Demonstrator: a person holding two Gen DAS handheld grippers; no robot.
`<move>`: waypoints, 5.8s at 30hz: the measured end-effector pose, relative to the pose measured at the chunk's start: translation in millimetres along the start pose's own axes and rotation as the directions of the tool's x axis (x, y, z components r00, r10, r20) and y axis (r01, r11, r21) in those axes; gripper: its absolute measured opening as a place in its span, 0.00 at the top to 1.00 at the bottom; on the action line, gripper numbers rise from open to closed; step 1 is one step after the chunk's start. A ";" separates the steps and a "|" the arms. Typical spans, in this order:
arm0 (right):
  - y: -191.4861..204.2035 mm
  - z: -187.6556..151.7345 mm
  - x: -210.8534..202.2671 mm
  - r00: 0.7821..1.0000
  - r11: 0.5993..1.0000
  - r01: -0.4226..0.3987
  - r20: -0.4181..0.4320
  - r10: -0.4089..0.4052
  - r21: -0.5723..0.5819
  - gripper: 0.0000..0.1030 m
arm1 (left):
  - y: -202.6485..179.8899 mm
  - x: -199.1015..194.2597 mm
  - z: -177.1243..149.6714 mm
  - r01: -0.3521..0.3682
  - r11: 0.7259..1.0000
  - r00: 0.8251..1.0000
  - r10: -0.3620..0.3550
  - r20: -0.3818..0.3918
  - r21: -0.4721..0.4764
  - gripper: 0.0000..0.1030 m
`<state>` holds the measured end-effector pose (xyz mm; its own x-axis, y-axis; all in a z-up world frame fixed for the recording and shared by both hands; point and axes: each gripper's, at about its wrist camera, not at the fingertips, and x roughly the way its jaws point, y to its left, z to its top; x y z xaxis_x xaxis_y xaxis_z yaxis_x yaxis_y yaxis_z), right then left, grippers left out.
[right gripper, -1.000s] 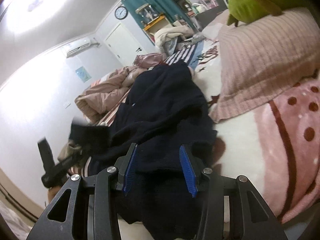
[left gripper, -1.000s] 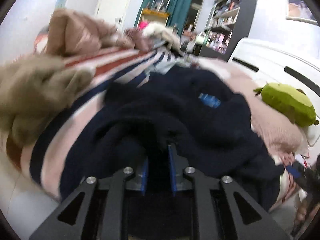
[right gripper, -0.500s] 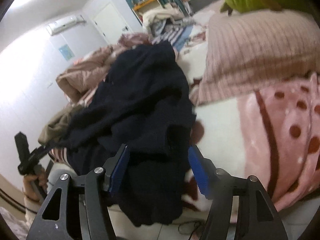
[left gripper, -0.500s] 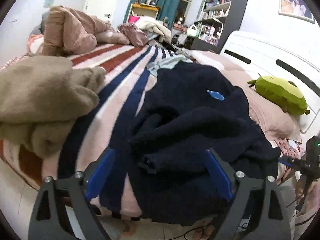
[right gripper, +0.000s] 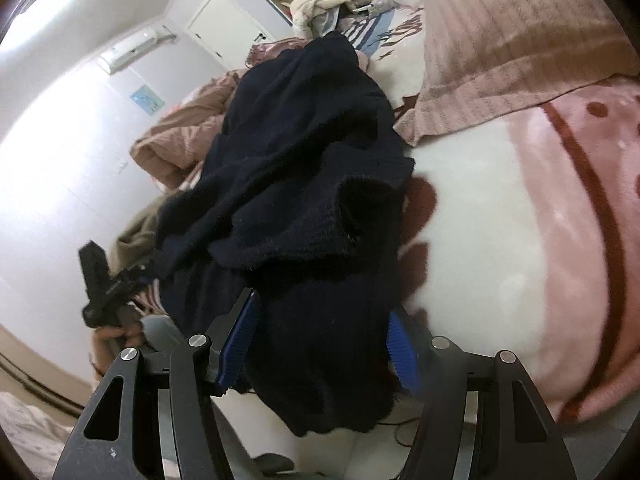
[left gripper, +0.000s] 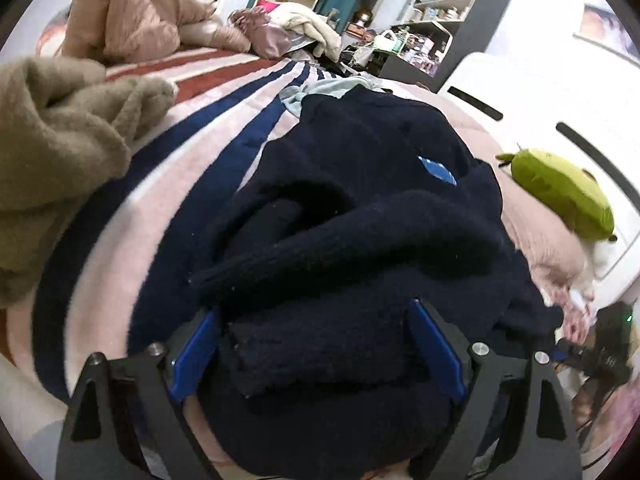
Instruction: Fold small clothes
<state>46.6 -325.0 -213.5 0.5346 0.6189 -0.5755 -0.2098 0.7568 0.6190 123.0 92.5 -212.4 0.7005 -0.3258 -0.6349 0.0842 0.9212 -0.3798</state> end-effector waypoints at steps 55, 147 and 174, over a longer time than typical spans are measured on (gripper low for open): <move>42.1 12.0 66.6 0.986 0.991 -0.106 -0.135 0.094 -0.084 0.88 | -17.1 -6.1 -33.7 0.107 0.988 0.983 -0.088 -0.160 0.111 0.25; 80.6 10.4 38.6 0.919 0.921 -0.384 -0.072 0.388 0.068 0.89 | -29.8 -67.3 -10.1 0.235 0.965 0.959 -0.210 -0.192 0.117 0.84; 58.5 131.3 45.7 0.989 0.985 0.103 -0.096 -0.117 -0.137 0.31 | -17.5 -5.6 114.3 -0.087 0.953 0.985 0.126 -0.117 0.289 0.15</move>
<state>166.2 -280.0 -133.4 0.4747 0.5436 -0.6922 -0.2636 0.8382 0.4774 198.5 102.5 -125.4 0.6181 -0.2301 -0.7517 0.2238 0.9681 -0.1124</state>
